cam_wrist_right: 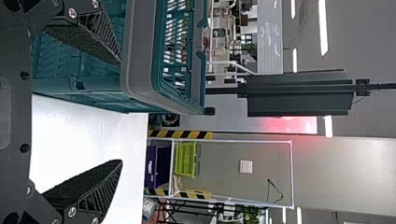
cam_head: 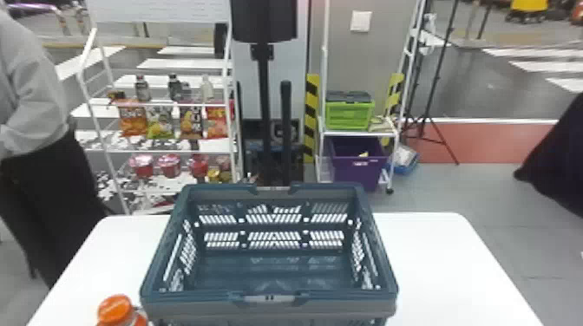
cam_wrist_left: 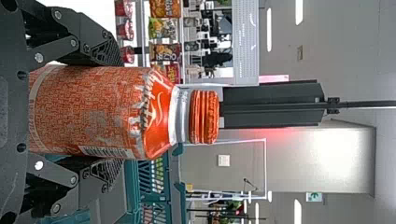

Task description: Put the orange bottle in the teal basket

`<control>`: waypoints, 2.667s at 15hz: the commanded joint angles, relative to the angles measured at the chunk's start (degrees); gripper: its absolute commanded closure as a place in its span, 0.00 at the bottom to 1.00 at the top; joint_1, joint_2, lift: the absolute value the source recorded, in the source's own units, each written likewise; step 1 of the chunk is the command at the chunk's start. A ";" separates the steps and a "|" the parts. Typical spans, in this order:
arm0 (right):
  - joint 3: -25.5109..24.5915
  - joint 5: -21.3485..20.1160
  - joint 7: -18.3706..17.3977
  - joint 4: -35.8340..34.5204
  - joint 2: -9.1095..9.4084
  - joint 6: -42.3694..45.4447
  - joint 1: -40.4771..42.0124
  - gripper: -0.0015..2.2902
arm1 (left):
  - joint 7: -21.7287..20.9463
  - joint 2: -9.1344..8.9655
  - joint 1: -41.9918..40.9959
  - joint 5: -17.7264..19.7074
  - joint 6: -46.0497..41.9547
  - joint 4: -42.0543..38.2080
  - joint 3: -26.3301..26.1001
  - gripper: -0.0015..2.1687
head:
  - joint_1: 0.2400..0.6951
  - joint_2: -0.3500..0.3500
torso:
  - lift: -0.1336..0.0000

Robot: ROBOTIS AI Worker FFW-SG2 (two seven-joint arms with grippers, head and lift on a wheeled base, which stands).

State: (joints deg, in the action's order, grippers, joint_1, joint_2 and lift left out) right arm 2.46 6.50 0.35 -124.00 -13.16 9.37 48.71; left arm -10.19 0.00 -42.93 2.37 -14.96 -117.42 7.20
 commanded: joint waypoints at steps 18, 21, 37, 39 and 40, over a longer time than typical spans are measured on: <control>-0.70 0.26 0.00 1.13 0.77 -0.01 0.42 0.06 | 0.00 -0.15 2.32 -4.04 19.49 -16.61 2.99 0.24 | 0.57 0.50 | 1.00; -1.05 -0.09 0.00 0.77 1.56 0.34 1.12 0.06 | -1.06 -0.15 9.18 -4.57 34.96 -19.86 2.90 0.24 | 0.57 0.50 | 1.00; -3.16 -2.11 -0.08 1.30 5.34 0.69 3.58 0.06 | -27.95 15.21 63.67 -10.28 56.58 21.62 -27.95 0.24 | 0.57 0.50 | 1.00; -3.43 -2.20 0.00 1.92 5.86 1.04 3.58 0.06 | -33.40 15.29 69.03 -10.98 56.58 28.56 -32.17 0.24 | 0.57 0.50 | 1.00; -3.43 -2.20 -0.08 2.18 5.95 1.75 3.58 0.06 | -35.86 15.29 71.32 -11.95 56.58 32.43 -34.10 0.24 | 0.57 0.50 | 1.00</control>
State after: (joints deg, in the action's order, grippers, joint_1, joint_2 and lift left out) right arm -0.88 4.33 0.30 -122.21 -7.40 10.46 52.29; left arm -44.68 15.25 24.98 -8.64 41.62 -90.12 -24.01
